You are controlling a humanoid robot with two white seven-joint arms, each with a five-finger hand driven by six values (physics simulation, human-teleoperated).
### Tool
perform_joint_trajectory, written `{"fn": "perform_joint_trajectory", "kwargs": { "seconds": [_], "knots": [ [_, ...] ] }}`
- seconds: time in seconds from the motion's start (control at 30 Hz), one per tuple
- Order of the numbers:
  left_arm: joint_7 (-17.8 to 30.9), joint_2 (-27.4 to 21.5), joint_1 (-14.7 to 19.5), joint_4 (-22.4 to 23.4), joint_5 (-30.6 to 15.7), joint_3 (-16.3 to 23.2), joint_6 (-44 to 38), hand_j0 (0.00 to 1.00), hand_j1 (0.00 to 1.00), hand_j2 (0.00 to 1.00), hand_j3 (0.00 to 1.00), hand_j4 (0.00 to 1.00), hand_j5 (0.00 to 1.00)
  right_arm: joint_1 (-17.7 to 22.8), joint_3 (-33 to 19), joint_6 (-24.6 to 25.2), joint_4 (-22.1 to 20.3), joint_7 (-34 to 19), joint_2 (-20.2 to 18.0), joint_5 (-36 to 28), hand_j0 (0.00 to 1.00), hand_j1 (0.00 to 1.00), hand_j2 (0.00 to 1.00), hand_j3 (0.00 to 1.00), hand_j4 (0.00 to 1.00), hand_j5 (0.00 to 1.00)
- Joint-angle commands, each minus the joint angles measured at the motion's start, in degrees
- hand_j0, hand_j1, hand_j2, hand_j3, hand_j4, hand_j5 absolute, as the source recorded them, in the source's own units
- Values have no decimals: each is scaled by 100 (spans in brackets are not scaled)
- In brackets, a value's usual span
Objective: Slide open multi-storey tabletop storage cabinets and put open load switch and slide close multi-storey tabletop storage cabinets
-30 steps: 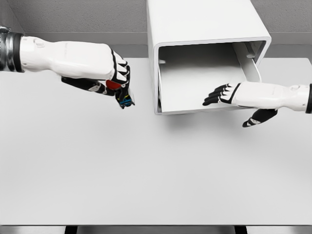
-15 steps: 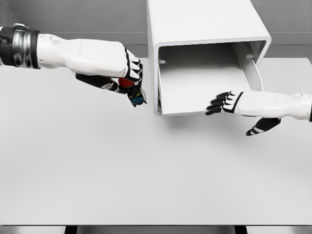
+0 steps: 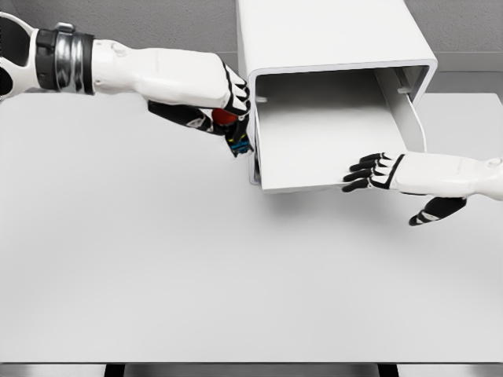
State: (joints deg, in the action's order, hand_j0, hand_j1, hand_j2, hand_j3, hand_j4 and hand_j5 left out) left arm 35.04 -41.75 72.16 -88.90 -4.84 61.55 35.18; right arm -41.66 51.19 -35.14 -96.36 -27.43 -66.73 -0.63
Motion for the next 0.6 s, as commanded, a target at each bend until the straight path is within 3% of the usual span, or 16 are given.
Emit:
{"fn": "perform_joint_trajectory", "kwargs": {
  "seconds": [0.0,0.23,0.5,0.57],
  "knots": [
    [-4,168,9,83,45,-3,-18,40,40,40,40,40,40,0,-4,14,-5,0,-42,-34,100,100,100,100,100,100],
    [-4,475,132,197,150,6,-18,40,40,40,40,40,40,0,-22,14,-5,211,-244,-51,100,100,100,100,100,100],
    [-4,932,176,443,598,15,-18,40,40,40,40,40,40,-9,-57,14,-14,264,-270,-69,100,100,100,100,100,100],
    [-4,1029,193,478,599,15,-18,40,40,40,40,40,40,-62,-101,14,-23,493,-305,-157,100,100,100,100,100,100]
  ]
}}
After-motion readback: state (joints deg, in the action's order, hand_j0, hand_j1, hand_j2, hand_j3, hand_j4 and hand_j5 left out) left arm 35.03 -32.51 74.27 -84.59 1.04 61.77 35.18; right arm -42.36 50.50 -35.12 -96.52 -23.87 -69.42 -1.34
